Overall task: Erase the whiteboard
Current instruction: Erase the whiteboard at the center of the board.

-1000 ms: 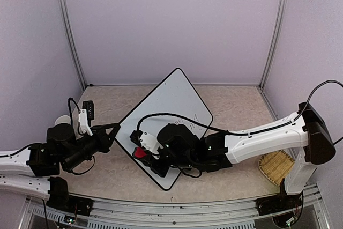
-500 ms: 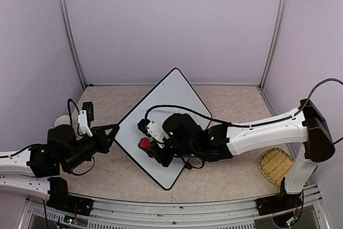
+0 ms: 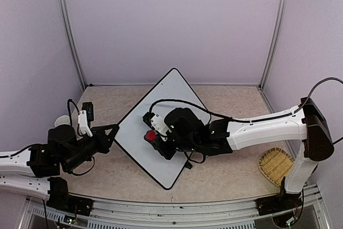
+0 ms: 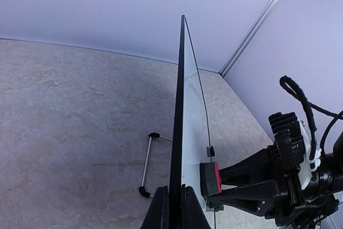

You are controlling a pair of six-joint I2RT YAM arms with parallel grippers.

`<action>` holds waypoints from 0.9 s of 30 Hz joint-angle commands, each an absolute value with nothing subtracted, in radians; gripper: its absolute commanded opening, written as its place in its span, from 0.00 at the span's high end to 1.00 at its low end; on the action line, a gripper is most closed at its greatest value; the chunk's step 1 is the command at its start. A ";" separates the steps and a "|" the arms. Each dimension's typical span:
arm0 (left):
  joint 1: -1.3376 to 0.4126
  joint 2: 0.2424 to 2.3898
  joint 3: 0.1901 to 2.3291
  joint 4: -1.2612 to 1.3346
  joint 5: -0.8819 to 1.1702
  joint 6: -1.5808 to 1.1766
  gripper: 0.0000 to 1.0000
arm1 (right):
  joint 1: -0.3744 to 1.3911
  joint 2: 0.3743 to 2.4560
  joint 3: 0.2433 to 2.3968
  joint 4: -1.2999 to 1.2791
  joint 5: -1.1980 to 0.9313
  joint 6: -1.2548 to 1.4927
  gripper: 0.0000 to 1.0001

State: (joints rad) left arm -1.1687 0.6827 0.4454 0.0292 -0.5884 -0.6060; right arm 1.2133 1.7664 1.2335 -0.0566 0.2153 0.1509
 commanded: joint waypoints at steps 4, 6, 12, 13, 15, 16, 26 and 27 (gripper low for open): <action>-1.196 0.704 0.441 0.003 -0.438 -0.557 1.00 | 1.161 1.820 1.256 -0.105 0.269 0.103 0.80; -1.197 0.708 0.443 0.005 -0.439 -0.554 1.00 | 1.161 1.811 1.257 -0.084 0.248 0.086 0.80; -1.197 0.714 0.449 0.003 -0.441 -0.549 1.00 | 1.161 1.778 1.260 -0.026 0.285 0.046 0.80; -1.196 0.715 0.449 0.003 -0.442 -0.549 1.00 | 1.161 1.773 1.262 -0.015 0.298 0.037 0.80; -1.197 0.715 0.449 0.002 -0.441 -0.551 1.00 | 1.160 1.765 1.267 0.001 0.311 0.022 0.80; -1.197 0.714 0.449 0.002 -0.442 -0.551 1.00 | 1.160 1.763 1.269 0.010 0.311 0.016 0.80; -1.197 0.715 0.443 0.006 -0.437 -0.556 1.00 | 1.156 1.792 1.271 0.075 0.279 0.013 0.80; -1.197 0.714 0.443 0.006 -0.437 -0.557 1.00 | 1.157 1.796 1.267 0.077 0.271 0.020 0.80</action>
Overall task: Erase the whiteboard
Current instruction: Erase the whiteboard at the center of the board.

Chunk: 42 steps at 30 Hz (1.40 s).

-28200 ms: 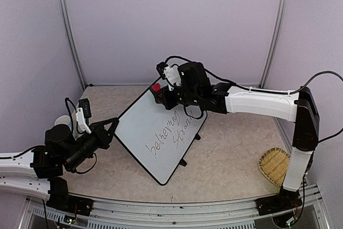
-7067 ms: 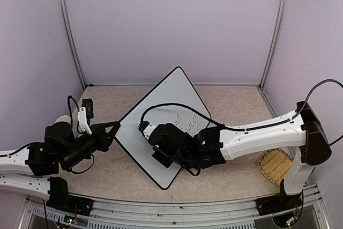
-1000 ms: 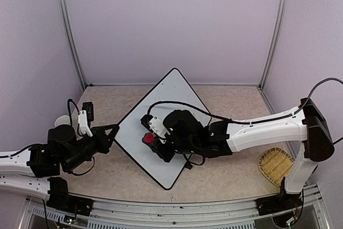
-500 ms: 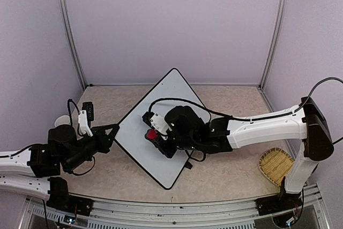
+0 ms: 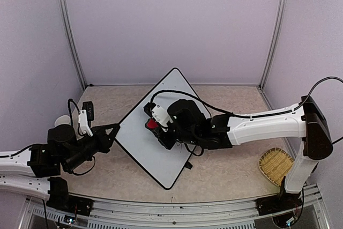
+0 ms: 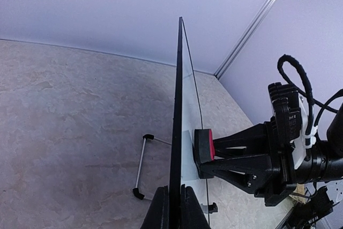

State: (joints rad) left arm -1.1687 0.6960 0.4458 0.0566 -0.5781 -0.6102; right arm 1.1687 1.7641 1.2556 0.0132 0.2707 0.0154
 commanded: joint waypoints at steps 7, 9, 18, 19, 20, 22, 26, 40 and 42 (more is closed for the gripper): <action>-1.196 0.698 0.439 0.000 -0.441 -0.555 1.00 | 1.156 1.796 1.154 0.086 0.244 0.093 0.80; -1.196 0.696 0.437 0.001 -0.442 -0.556 1.00 | 1.157 1.783 1.111 0.090 0.246 0.113 0.80; -1.196 0.715 0.440 0.017 -0.434 -0.555 1.00 | 1.157 1.734 0.987 0.069 0.285 0.156 0.80; -1.197 0.716 0.442 0.017 -0.434 -0.555 1.00 | 1.157 1.733 0.977 0.066 0.289 0.159 0.80; -1.197 0.716 0.443 0.014 -0.433 -0.555 1.00 | 1.157 1.733 0.969 0.063 0.292 0.161 0.80; -1.196 0.714 0.445 0.010 -0.434 -0.556 1.00 | 1.157 1.735 0.947 0.060 0.297 0.166 0.80; -1.197 0.707 0.444 0.003 -0.436 -0.557 1.00 | 1.157 1.733 0.914 0.051 0.307 0.177 0.80; -1.198 0.736 0.449 0.021 -0.428 -0.558 1.00 | 1.209 1.746 1.049 0.022 0.293 0.131 0.80; -1.198 0.729 0.449 0.012 -0.430 -0.559 1.00 | 1.215 1.770 1.117 -0.046 0.315 0.129 0.80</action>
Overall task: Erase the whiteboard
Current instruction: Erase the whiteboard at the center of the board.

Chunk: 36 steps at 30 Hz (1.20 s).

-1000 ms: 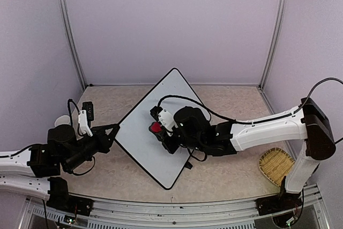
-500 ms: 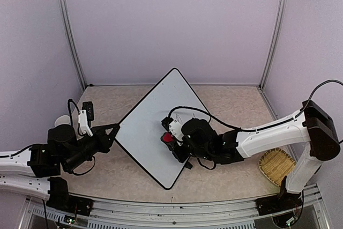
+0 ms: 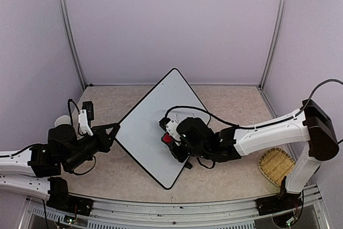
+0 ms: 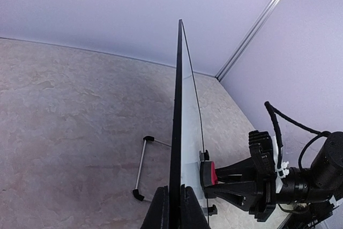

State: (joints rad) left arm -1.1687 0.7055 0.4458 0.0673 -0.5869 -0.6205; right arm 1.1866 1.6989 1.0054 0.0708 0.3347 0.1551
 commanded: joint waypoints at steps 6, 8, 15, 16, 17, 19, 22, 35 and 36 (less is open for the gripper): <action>-1.197 0.703 0.444 0.005 -0.437 -0.560 1.00 | 1.221 1.810 1.137 -0.162 0.302 0.145 0.80; -1.198 0.706 0.443 0.007 -0.436 -0.559 1.00 | 1.225 1.790 1.102 -0.166 0.284 0.161 0.80; -1.198 0.720 0.448 0.016 -0.435 -0.551 1.00 | 1.256 1.776 1.048 -0.250 0.278 0.199 0.80; -1.198 0.720 0.448 0.018 -0.434 -0.551 1.00 | 1.260 1.783 1.047 -0.260 0.275 0.199 0.80; -1.198 0.721 0.447 0.018 -0.433 -0.551 1.00 | 1.266 1.791 1.046 -0.269 0.278 0.200 0.80; -1.197 0.721 0.448 0.017 -0.431 -0.553 1.00 | 1.270 1.804 1.044 -0.286 0.287 0.204 0.80; -1.197 0.717 0.447 0.011 -0.431 -0.555 1.00 | 1.270 1.807 1.028 -0.290 0.295 0.217 0.80; -1.197 0.730 0.451 0.017 -0.428 -0.552 1.00 | 1.263 1.815 1.122 -0.316 0.336 0.179 0.79; -1.198 0.730 0.451 0.018 -0.428 -0.552 1.00 | 1.261 1.814 1.138 -0.317 0.341 0.169 0.79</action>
State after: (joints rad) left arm -1.1687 0.7006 0.4461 0.0612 -0.5938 -0.6201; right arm 1.2629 1.7473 1.1004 -0.2436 0.3683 0.2127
